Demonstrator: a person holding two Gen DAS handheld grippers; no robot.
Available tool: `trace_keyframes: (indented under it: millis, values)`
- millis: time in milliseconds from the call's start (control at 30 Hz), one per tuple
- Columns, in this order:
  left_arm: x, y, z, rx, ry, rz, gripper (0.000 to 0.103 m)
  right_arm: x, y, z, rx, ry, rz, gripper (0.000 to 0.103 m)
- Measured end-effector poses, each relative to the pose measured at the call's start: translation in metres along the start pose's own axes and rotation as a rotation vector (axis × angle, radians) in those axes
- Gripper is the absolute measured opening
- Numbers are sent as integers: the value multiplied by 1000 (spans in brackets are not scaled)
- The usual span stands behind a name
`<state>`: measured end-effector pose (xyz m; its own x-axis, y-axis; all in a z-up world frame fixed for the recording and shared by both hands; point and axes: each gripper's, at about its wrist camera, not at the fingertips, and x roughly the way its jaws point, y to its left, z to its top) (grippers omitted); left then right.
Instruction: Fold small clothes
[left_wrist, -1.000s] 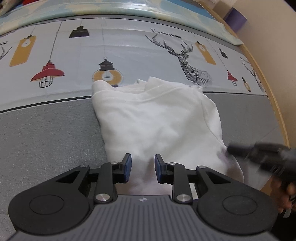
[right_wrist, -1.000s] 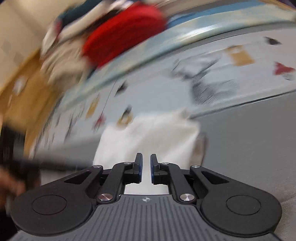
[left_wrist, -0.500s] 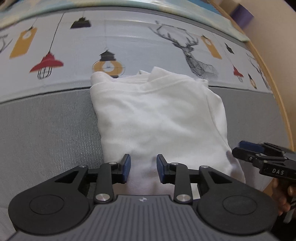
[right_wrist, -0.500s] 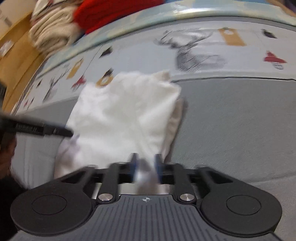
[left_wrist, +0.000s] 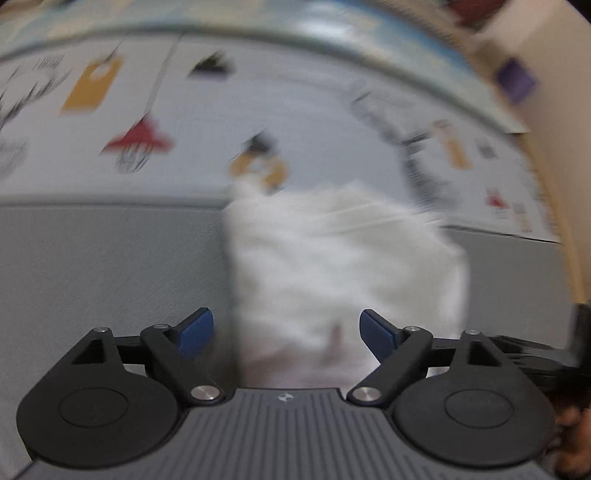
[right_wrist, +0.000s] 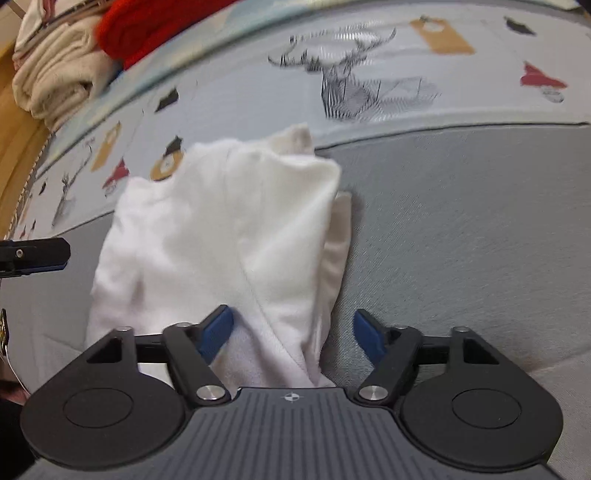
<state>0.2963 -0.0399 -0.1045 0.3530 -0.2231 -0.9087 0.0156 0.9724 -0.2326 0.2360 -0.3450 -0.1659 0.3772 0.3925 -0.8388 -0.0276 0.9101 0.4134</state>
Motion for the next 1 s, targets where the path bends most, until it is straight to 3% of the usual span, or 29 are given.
trace_keyframes:
  millis: [133, 233, 367, 400, 467, 500, 533, 633, 767, 867, 933, 1000]
  values:
    - [31, 17, 0, -110, 115, 8, 90, 8, -1, 5, 13, 19, 21, 80]
    - [40, 16, -1, -105, 124, -54, 90, 10, 2, 7, 5, 20, 35, 78]
    - [46, 9, 2, -61, 126, -67, 69, 11, 5, 11, -8, 16, 78, 52]
    - [47, 9, 3, -46, 115, -50, 60, 11, 5, 12, -5, 15, 92, 43]
    - [41, 4, 4, -14, 83, -16, 47, 10, 6, 17, 14, 4, 107, 35]
    - [35, -1, 7, 21, 41, 2, 39, 9, 7, 19, 21, -5, 115, 32]
    - [27, -7, 9, 71, -14, 29, 37, 8, 9, 21, 23, -20, 123, 31]
    - [11, -15, 18, 147, -141, 122, 36, 1, 23, 32, 13, -111, 184, 27]
    - [2, 0, 28, 98, -197, 143, 38, -5, 48, 43, -24, -230, 206, 27]
    - [1, 10, 34, 51, -205, 190, 46, 2, 62, 51, -42, -261, 142, 31]
    - [-9, 11, 35, 54, -252, 246, 46, 6, 67, 55, -30, -264, 50, 36]
    - [-21, 13, 34, 53, -300, 214, 46, 6, 66, 57, -13, -268, -5, 36]
